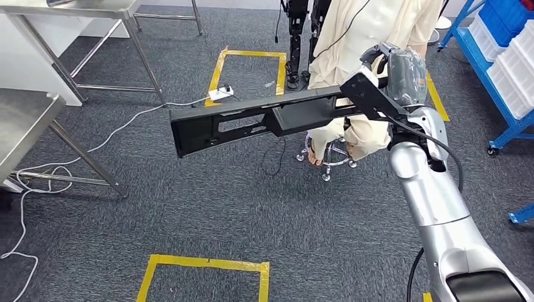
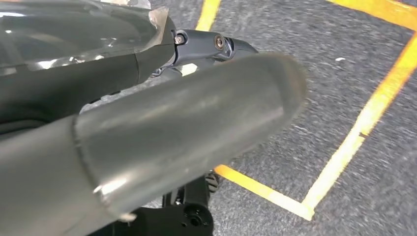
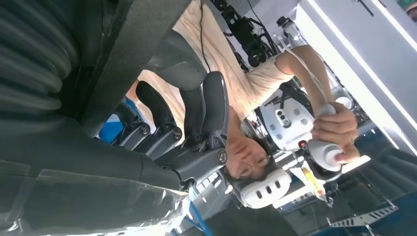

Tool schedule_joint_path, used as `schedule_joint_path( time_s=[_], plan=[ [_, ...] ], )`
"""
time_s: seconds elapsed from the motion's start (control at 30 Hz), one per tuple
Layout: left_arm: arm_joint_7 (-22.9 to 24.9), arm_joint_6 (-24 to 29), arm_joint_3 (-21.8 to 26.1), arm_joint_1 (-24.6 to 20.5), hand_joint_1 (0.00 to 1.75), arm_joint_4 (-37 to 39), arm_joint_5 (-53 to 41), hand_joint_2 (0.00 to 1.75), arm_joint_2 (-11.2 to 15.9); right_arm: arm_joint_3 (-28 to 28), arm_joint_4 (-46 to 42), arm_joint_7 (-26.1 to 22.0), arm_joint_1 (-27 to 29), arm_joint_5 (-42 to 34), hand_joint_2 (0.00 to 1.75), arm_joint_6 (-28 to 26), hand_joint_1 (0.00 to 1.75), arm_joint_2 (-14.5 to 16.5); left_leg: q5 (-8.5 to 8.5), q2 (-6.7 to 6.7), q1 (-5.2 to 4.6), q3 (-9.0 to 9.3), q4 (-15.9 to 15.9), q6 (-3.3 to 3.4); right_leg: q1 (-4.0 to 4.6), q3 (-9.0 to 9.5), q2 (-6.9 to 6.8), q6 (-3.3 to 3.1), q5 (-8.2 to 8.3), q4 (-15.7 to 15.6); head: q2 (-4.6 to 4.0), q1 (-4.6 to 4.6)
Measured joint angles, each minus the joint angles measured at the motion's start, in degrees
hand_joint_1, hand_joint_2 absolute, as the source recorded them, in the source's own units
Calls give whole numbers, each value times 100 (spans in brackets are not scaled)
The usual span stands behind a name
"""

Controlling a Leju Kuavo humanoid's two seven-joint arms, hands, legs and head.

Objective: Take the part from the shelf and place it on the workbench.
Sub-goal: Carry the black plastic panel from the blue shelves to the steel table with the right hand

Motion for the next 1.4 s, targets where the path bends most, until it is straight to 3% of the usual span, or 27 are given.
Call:
schedule_joint_path(
  time_s=[0.03,0.1,0.17,0.23,0.27,0.33,0.4,0.47,0.53,0.6,0.7,0.77,0.8,0.9,0.97,1.03,1.07,1.13,1.2,1.27,1.3,1.33,1.4],
  plan=[
    [-1,3,14,27,0,0,5,0,5,16,25,1,-28,-1,175,1,175,34,-1,5,13,-12,0,-30,-10,6,-35,-47,15,-12,0,-4],
    [-2,6,27,65,0,3,14,0,9,44,66,1,-82,-2,175,-1,175,99,-134,201,12,-104,192,-83,-29,23,-109,-139,38,-44,0,-22],
    [-3,7,39,67,0,6,21,0,10,62,95,1,-126,-5,175,-3,175,132,-453,469,12,-379,779,-120,-15,33,-201,-217,40,-57,0,-45],
    [-3,7,53,63,0,8,23,0,10,81,132,1,-145,-7,175,-3,175,152,-694,568,25,-687,1405,-141,21,35,-306,-256,31,-57,-1,-47],
    [-3,7,59,68,0,9,23,0,10,93,154,1,-149,-7,175,-3,175,164,-695,587,26,-742,1511,-141,33,35,-355,-261,26,-56,-1,-47],
    [-3,7,70,78,0,11,23,0,11,118,183,1,-155,-7,175,-4,175,187,-444,651,22,-530,1112,-115,47,42,-446,-263,16,-56,-1,-48],
    [-3,7,91,71,0,11,23,0,15,130,191,1,-174,-7,175,-4,175,200,-182,864,-10,-142,398,-61,88,51,-528,-244,-3,-51,0,-46],
    [-3,7,107,61,0,11,23,0,17,134,202,1,-201,-7,175,-4,175,205,-112,961,-58,20,75,-7,131,59,-613,-208,-22,-50,0,-32],
    [-4,8,111,61,0,11,23,0,18,144,213,1,-217,-7,175,-4,175,217,-88,839,-71,26,39,54,148,72,-697,-164,-41,-57,-1,-20],
    [-8,8,114,61,0,11,23,0,17,152,217,1,-227,-7,175,-4,175,216,-43,733,-50,70,-31,128,134,8,-564,-132,-151,113,-1,-16],
    [-13,7,115,42,0,11,26,0,17,155,241,1,-220,-14,175,-4,175,195,-7,555,-29,95,-70,185,78,-457,-211,-162,-553,1097,0,-1],
    [-13,7,116,44,0,11,35,0,17,159,278,1,-195,-14,175,-6,175,190,-6,409,-30,94,-65,185,51,-716,-160,-125,-651,1553,0,4],
    [-13,7,116,48,0,13,39,0,15,162,297,-1,-189,-12,175,-11,175,194,-6,338,-29,95,-61,184,37,-704,-149,-77,-573,1480,0,5],
    [-23,1,117,52,0,15,40,0,5,168,354,-42,-227,2,175,-69,175,229,-11,137,-29,81,-29,147,-29,-218,37,60,-97,387,0,7],
    [-32,-1,117,50,0,16,39,0,2,169,405,-104,-254,-3,175,-139,175,262,-2,31,-32,44,-13,81,-36,-32,136,40,31,-11,0,4],
    [-35,4,117,64,0,18,19,0,4,169,436,-151,-259,-13,175,-181,175,290,18,-49,-15,14,-25,7,-23,-22,55,-36,45,-33,0,-1],
    [-36,11,117,74,0,21,4,0,4,169,442,-162,-262,-21,175,-190,175,298,1,-3,-8,-5,-5,-23,-31,-10,7,-75,58,-47,0,-1],
    [-49,6,117,70,0,25,-30,0,3,165,444,-182,-280,-49,175,-186,175,286,-195,252,-7,-148,294,-72,-54,14,-92,-167,77,-82,0,-20],
    [-66,-18,116,31,0,26,-50,0,0,160,453,-196,-311,-88,175,-172,175,238,-566,512,7,-494,1029,-110,-20,19,-198,-231,69,-87,0,-37],
    [-64,-29,115,2,0,26,-69,0,0,158,471,-191,-333,-100,175,-160,175,199,-757,583,29,-775,1614,-141,3,18,-306,-248,62,-86,0,-35],
    [-55,-29,115,-4,0,26,-82,0,1,158,478,-163,-337,-80,175,-155,175,192,-694,601,36,-760,1595,-148,8,21,-352,-249,60,-85,0,-36],
    [-44,-27,115,-10,0,26,-96,0,2,158,477,-115,-341,-50,175,-142,175,186,-543,632,42,-627,1349,-147,10,25,-395,-247,58,-85,0,-36],
    [-28,-24,115,-37,0,26,-120,0,8,156,444,-2,-361,9,175,-61,175,148,-217,806,27,-198,550,-122,38,33,-478,-227,42,-77,0,-38]
  ],
)
